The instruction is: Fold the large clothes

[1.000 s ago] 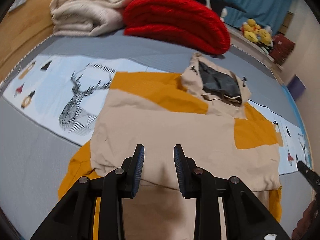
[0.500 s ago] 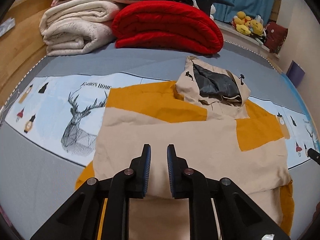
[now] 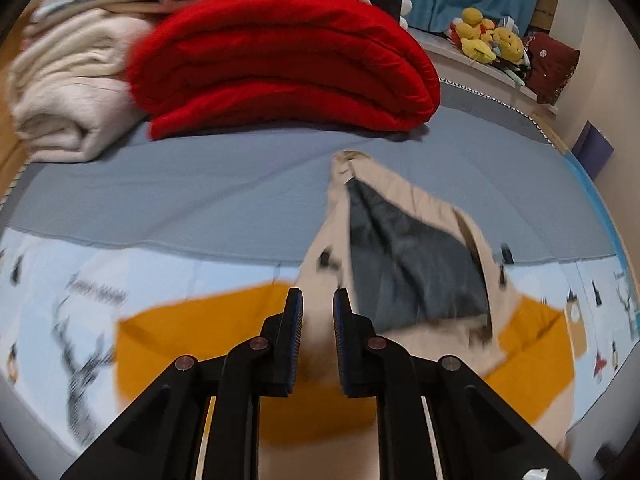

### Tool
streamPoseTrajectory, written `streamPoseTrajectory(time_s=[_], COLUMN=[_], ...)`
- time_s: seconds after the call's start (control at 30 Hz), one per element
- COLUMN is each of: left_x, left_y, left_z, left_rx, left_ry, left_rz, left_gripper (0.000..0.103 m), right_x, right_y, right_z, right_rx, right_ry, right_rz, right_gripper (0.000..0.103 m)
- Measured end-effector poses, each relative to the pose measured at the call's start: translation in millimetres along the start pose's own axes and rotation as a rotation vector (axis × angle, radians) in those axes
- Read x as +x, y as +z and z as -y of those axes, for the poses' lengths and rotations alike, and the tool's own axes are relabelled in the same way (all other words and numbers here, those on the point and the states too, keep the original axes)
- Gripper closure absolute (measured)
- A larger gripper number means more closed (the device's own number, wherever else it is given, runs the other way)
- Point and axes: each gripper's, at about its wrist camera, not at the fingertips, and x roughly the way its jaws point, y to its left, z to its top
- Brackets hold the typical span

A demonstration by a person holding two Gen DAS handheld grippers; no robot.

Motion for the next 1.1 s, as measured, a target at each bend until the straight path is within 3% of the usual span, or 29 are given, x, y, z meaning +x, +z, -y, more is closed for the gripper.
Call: streamPoseTrajectory(time_s=[0.17, 0.23, 0.37, 0.47, 0.57, 0.63, 0.7, 0.83, 0.93, 1.1], left_x=[55, 72, 106, 128, 151, 164, 170, 144, 94, -23], left_y=[44, 57, 77, 86, 88, 87, 87, 85, 75, 17], left_z=[3, 2, 7, 17, 22, 24, 27, 37, 39, 50], left_rx=[-0.039, -0.074, -0.131, -0.121, -0.104, -0.093, -0.060, 0.044, 0.081, 0.227], left_ry=[0.016, -0.017, -0.035, -0.041, 0.009, 0.035, 0.086, 0.111, 0.051, -0.037], left_rz=[-0.025, -0.026, -0.054, -0.078, -0.120, -0.147, -0.159, -0.112, -0.048, 0.079], left_gripper=[0.089, 0.089, 0.072, 0.071, 0.071, 0.074, 0.093, 0.100, 0.101, 0.102], right_x=[14, 18, 26, 30, 32, 33, 33, 32, 24, 3], right_y=[3, 4, 4, 4, 6, 6, 6, 7, 12, 21], right_z=[3, 3, 1, 5, 8, 9, 10, 12, 15, 18], right_rx=[0.011, 0.012, 0.010, 0.020, 0.031, 0.031, 0.029, 0.030, 0.045, 0.099], right_ry=[-0.004, -0.004, -0.004, -0.020, -0.021, -0.024, -0.023, -0.023, -0.015, 0.022], right_rz=[-0.033, -0.038, -0.059, -0.068, -0.071, -0.072, -0.075, -0.083, -0.067, -0.014], right_gripper=[0.090, 0.090, 0.090, 0.090, 0.090, 0.090, 0.090, 0.090, 0.090, 0.090])
